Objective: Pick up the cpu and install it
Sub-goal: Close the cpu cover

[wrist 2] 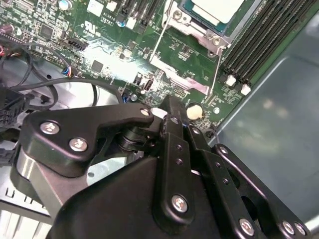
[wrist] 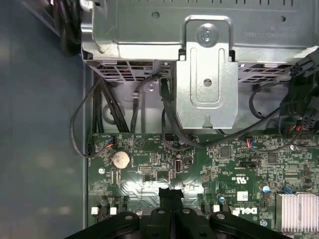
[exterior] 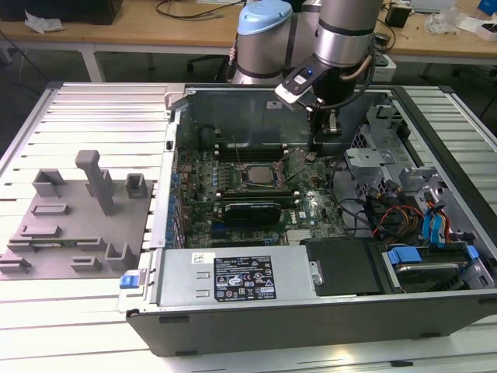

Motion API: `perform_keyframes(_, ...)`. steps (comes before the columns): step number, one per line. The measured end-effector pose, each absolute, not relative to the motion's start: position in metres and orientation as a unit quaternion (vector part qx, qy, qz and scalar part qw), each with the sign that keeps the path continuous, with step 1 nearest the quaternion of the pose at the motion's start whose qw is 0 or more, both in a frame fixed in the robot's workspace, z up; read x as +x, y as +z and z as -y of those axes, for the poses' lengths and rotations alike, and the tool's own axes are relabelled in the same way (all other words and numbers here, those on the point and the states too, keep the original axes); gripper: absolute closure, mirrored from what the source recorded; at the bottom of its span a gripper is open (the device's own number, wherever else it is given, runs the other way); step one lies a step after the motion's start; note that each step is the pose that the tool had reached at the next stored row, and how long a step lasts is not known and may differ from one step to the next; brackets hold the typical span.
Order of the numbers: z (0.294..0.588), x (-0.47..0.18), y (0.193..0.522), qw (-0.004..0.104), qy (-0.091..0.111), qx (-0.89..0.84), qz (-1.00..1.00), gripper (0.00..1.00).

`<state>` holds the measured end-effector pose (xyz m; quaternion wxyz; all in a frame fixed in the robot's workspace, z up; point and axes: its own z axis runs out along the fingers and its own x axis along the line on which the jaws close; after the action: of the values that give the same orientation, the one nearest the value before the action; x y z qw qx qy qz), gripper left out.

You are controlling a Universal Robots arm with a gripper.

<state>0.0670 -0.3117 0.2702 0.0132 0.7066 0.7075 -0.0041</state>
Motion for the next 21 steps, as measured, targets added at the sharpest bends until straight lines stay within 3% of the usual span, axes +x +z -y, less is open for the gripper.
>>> perform_keyframes(12,0.312,0.077,0.248,-0.003,-0.021,0.707,-0.707,0.89)
perform_keyframes(21,0.312,0.077,0.246,-0.003,-0.020,0.707,-0.707,0.89)
